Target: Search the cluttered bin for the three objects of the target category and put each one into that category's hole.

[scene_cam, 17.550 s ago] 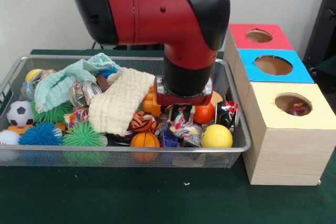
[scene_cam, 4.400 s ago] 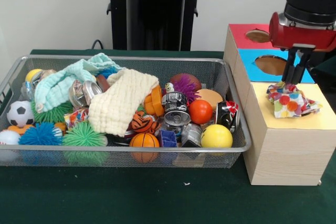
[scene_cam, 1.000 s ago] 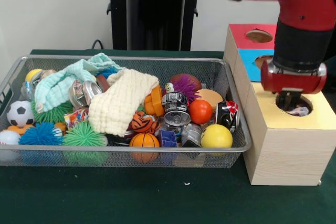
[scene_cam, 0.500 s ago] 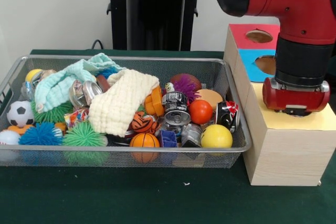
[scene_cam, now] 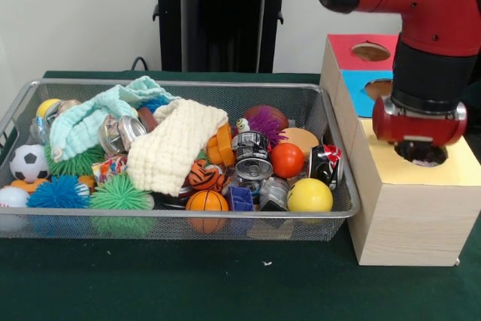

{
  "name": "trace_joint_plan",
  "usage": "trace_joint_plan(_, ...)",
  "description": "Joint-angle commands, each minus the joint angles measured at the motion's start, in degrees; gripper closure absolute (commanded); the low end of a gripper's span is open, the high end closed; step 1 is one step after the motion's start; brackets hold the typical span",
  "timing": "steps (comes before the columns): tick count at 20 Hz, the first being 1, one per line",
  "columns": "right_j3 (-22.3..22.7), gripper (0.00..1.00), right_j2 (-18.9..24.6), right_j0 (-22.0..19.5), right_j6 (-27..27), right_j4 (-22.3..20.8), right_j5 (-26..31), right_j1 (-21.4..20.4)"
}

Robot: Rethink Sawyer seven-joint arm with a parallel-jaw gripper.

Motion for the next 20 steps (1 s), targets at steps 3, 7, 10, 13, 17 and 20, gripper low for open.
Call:
trace_joint_plan(3,2.61,1.0,4.59,-2.7,-4.46,-0.07,24.57,-8.85)
trace_joint_plan(7,1.99,1.0,5.46,-3.53,-3.38,0.84,27.03,-11.78)
trace_joint_plan(10,1.68,1.0,6.12,-4.3,-3.0,1.25,28.5,-13.53)
trace_joint_plan(13,0.15,1.0,6.29,-4.76,-4.66,-0.16,28.1,-14.94)
trace_joint_plan(17,0.57,1.0,6.6,-6.14,-6.4,-2.5,23.34,-14.15)
trace_joint_plan(20,-0.15,1.0,6.32,-6.91,-11.18,-7.53,20.18,-13.04)
